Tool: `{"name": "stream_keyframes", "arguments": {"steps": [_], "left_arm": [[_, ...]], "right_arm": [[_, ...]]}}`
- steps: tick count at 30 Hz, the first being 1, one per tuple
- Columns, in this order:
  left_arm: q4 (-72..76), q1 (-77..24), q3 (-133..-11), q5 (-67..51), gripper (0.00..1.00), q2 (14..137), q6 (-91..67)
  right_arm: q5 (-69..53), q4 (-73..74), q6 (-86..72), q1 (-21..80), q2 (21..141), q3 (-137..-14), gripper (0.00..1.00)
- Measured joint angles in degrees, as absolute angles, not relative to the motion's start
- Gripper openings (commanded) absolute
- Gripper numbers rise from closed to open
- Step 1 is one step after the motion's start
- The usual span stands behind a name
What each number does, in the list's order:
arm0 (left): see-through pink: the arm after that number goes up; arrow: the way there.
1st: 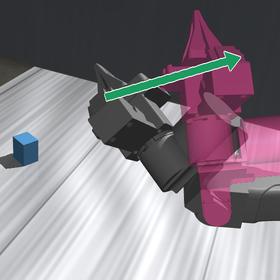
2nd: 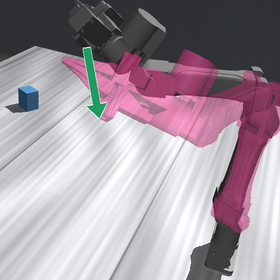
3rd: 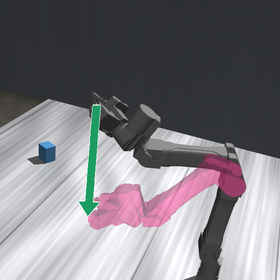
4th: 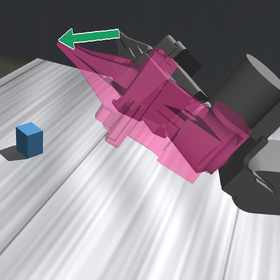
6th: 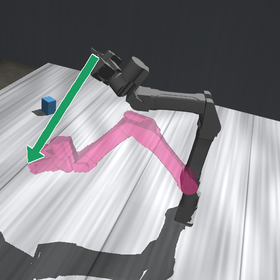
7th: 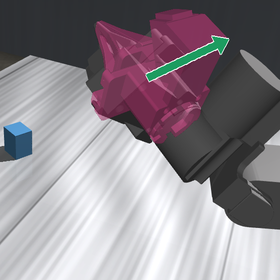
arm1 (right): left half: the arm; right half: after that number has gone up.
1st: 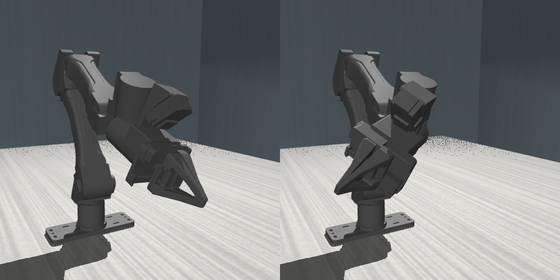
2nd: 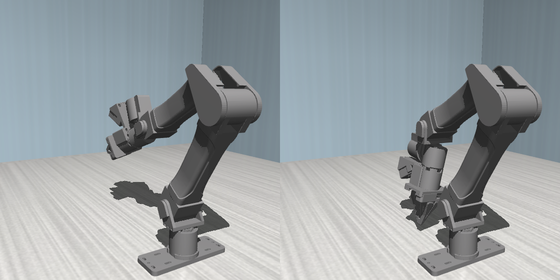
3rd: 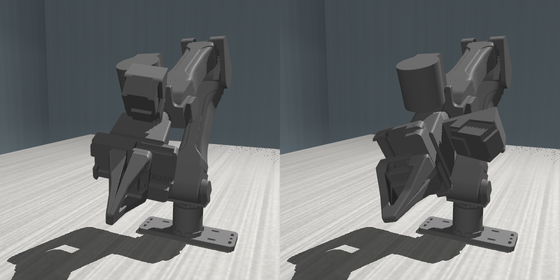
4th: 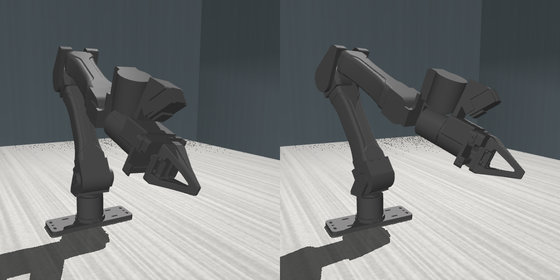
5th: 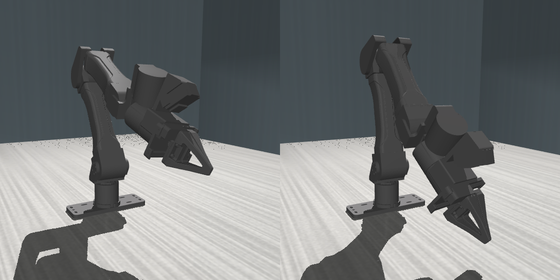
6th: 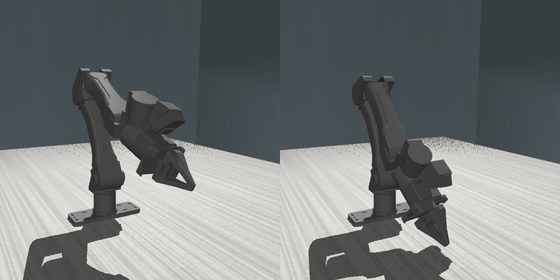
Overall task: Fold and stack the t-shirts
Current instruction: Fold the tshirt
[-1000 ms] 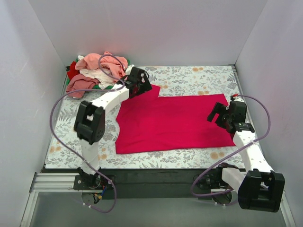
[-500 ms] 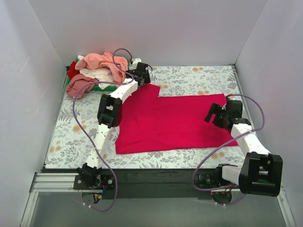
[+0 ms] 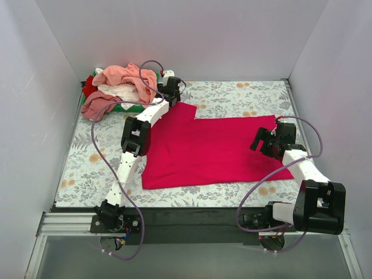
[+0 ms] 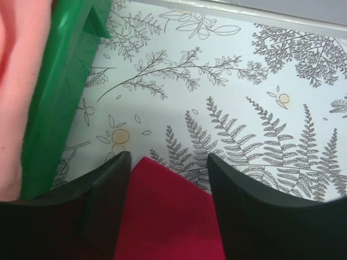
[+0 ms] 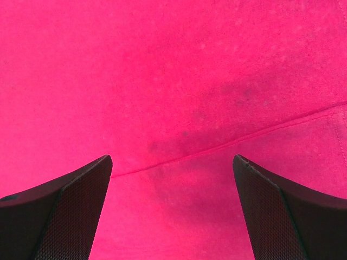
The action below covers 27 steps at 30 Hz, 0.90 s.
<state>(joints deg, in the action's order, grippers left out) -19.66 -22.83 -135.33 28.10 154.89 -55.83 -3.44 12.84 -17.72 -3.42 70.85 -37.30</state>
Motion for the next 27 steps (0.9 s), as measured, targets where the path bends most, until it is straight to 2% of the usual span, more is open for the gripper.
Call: {"name": "stream_keyframes", "arguments": {"steps": [1, 4, 6, 10, 14, 21, 27], "left_arm": [[-19.22, -22.83, -135.63, 28.21, 0.46, 155.20, -55.79], [-18.63, -22.87, -136.18, 28.32, 0.33, 155.72, -55.46], [-18.35, -22.92, -136.51, 28.29, 0.31, 156.00, -55.37], [-18.06, -22.87, -136.20, 28.45, 0.18, 156.00, -55.96], [-16.86, -22.90, -134.61, 29.21, 0.00, 155.44, -56.77], [-16.93, -22.90, -133.73, 29.30, 0.00, 154.74, -56.18], [-17.06, -23.27, -127.66, 27.73, 0.00, 150.56, -55.02]], "right_arm": [[-3.46, 12.82, -17.72, -3.42, 71.00, -37.30, 0.98], [-3.46, 12.45, -17.72, -3.42, 71.26, -37.30, 0.98], [-3.44, 12.23, -17.69, -3.42, 71.40, -37.30, 0.98], [-3.44, 11.97, -17.69, -3.42, 71.79, -37.30, 0.98], [-3.44, 11.94, -17.69, -3.42, 72.20, -37.30, 0.98], [-2.15, 12.10, -17.17, -3.42, 74.30, -39.31, 0.98], [2.24, 12.53, -17.43, -3.90, 83.94, -51.72, 0.98]]}}
